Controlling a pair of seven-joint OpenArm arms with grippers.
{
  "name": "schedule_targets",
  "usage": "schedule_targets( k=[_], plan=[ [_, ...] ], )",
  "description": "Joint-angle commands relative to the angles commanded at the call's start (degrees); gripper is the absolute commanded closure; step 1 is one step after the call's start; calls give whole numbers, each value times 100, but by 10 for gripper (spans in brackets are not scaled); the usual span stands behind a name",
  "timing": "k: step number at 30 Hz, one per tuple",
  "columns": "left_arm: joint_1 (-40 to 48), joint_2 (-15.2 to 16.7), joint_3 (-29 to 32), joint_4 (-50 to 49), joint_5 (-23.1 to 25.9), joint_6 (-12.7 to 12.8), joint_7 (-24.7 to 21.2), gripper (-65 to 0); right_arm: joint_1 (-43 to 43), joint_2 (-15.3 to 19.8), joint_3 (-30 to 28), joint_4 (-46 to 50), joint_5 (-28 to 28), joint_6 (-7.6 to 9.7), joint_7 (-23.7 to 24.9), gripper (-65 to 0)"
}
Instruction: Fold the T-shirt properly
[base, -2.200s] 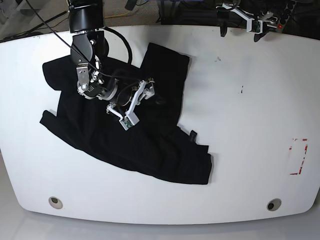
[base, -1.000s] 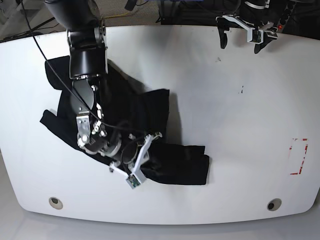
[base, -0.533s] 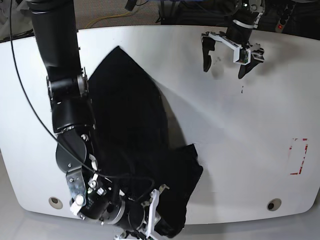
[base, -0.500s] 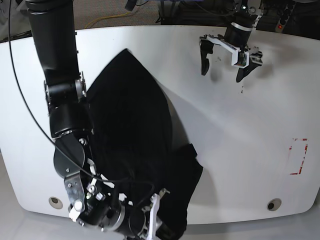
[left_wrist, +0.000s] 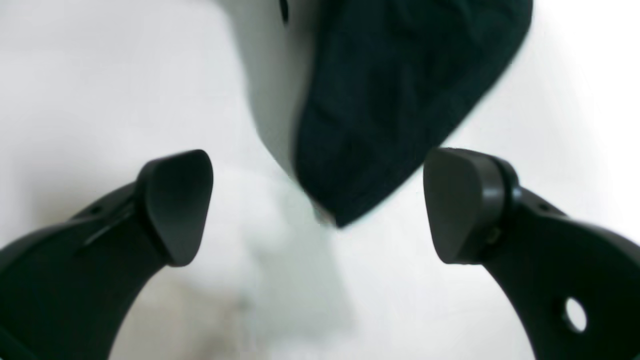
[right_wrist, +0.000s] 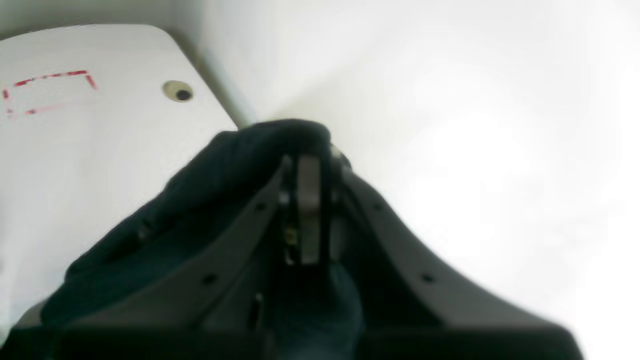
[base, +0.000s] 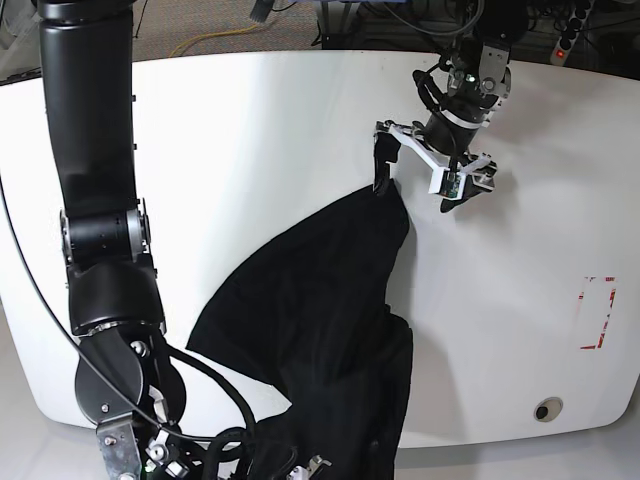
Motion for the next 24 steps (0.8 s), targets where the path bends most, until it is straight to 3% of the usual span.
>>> schedule_targets(
  k=[24],
  plan=[
    [-1574,765,53,-2180,0,-9,-9,-640,-237,0,237,-9,0,0,9,0]
  ],
)
